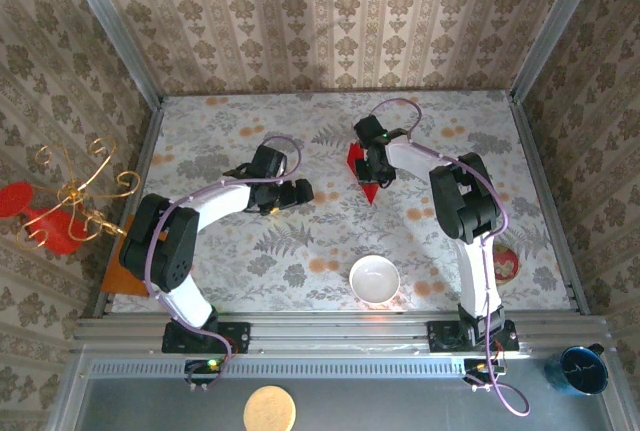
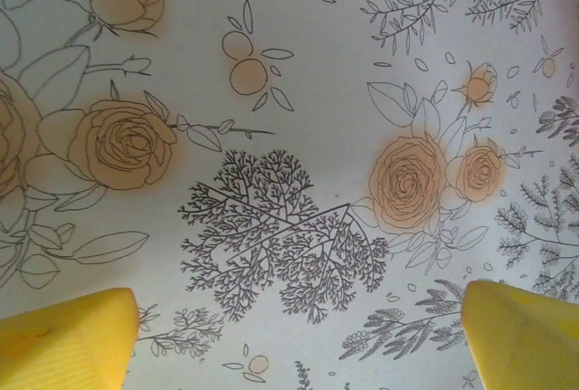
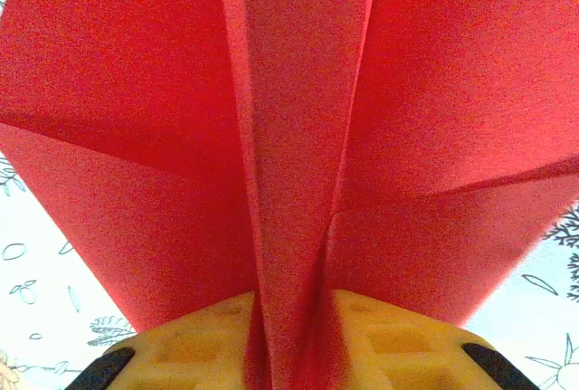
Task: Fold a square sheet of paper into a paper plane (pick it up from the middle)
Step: Move the paper plane to the top-center of the table.
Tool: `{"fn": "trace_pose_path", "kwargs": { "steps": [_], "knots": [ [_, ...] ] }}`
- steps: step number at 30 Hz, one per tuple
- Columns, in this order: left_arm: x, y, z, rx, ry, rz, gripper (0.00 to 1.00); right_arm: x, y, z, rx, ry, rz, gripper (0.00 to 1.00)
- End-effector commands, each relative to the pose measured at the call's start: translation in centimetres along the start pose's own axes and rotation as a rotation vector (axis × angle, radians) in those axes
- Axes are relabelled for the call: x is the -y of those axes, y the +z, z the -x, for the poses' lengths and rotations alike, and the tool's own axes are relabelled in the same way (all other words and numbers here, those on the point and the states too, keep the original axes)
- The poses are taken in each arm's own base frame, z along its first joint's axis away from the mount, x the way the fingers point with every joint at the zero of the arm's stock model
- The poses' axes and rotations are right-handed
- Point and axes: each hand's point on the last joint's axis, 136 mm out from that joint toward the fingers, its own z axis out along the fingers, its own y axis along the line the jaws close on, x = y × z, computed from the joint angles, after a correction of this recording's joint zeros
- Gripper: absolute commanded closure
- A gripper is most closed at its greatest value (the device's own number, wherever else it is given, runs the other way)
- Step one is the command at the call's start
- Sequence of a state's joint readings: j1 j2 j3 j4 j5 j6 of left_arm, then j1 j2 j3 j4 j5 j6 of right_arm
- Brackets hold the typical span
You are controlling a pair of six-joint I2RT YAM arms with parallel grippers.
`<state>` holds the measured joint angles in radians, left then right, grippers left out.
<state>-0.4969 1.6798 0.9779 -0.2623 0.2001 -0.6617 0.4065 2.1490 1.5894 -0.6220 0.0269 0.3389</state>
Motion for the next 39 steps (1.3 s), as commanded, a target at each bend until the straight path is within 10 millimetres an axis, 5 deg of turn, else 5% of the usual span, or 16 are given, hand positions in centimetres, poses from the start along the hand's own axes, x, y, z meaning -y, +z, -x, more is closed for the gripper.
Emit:
{"fn": "trace_pose_path", "kwargs": {
  "steps": [1, 9, 22, 39],
  "knots": [
    [0.3, -1.6, 1.0, 0.044, 0.02, 0.021, 0.01, 0.7, 0.6, -0.3, -0.023, -0.009, -0.044, 0.73],
    [-0.2, -2.6, 1.3, 0.07, 0.028, 0.059, 0.0, 1.2, 1.8, 0.3, -0.015, 0.007, -0.07, 0.76],
    [-0.3, -3.2, 1.4, 0.07, 0.025, 0.061, 0.0, 2.8, 3.9, 5.8, 0.081, -0.039, -0.188, 0.64],
    [0.2, -3.6, 1.5, 0.071, 0.018, 0.042, 0.0, 2.3, 3.3, 5.9, 0.064, 0.032, -0.151, 0.61]
  ]
}}
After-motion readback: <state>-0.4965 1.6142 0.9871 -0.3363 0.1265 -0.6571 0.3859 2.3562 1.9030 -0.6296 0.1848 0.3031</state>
